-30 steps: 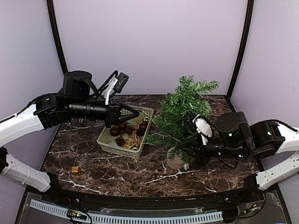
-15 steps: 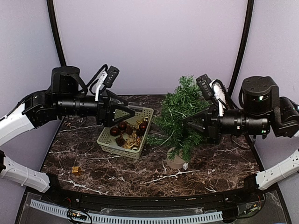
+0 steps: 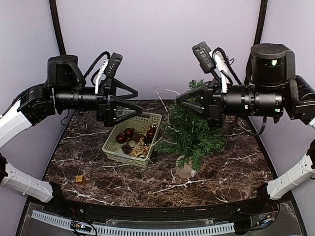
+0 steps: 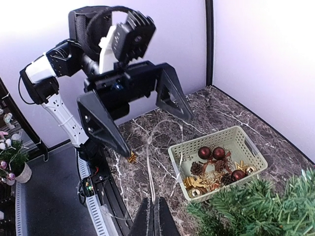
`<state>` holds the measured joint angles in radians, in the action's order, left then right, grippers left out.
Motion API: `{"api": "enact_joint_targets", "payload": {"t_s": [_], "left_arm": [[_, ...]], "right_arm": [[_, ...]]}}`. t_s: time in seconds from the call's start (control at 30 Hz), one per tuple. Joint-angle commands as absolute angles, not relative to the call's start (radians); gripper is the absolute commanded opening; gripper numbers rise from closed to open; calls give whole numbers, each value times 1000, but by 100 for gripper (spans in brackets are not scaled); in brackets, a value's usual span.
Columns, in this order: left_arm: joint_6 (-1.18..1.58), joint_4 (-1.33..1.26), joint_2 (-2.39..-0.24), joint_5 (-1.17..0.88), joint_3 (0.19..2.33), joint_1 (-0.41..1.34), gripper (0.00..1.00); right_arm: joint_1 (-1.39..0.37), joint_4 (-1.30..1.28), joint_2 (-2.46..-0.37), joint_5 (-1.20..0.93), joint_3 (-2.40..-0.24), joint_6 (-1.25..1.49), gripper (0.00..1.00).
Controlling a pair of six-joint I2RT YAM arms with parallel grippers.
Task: Decorate the small christmas tree
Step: Wrap the side of the string light in the gap of the branches.
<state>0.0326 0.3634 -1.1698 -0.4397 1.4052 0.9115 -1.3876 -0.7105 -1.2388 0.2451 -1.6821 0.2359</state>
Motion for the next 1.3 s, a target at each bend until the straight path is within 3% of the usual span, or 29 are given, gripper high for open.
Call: {"api": "enact_joint_targets", "payload": {"t_s": [0.0,0.2,0.43,0.63,1.07,1.13,1.27], "left_arm": [[15,323,-1218,-598,1414,905,98],[37,268,-1236,-727,1386,905,99],[62,222,-1233,-744,1344,905,99],[141,129,-1229,-531,1340,904,99],[317,-122,-1296,-601,1316,904,99],[334,-149,-1312,-614,1320,905,92],[358,-167,-1337,-592,1317,905,68]], "right_arm": [[-1398,-626,-1299,226,-1767,159,0],[-1398,-583,-1353,321,-1819,122,0],[-1399,-516,-1372,353,-1810,104,0],[-1397,-474,-1376,337,-1789,75,0],[-1398,-422,-1371,345,-1746,61,0],[-1398,-407,-1368,347,-1735,59,0],[-1398,-383,-1364,347,-1723,55,0]]}}
